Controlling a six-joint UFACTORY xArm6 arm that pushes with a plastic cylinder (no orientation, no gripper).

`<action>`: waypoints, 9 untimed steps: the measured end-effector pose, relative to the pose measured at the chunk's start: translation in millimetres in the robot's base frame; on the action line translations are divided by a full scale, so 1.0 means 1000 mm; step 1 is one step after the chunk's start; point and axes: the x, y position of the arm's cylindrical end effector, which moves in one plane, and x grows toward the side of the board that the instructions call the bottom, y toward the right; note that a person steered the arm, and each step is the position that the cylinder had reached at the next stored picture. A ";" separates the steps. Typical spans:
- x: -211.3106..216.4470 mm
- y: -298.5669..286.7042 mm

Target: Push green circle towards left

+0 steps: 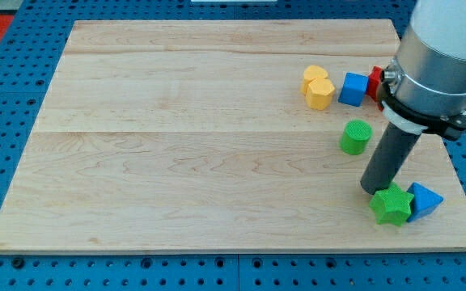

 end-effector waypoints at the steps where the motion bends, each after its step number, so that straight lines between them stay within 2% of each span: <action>1: 0.001 0.003; 4: -0.027 0.017; 7: -0.086 0.032; 9: -0.107 0.009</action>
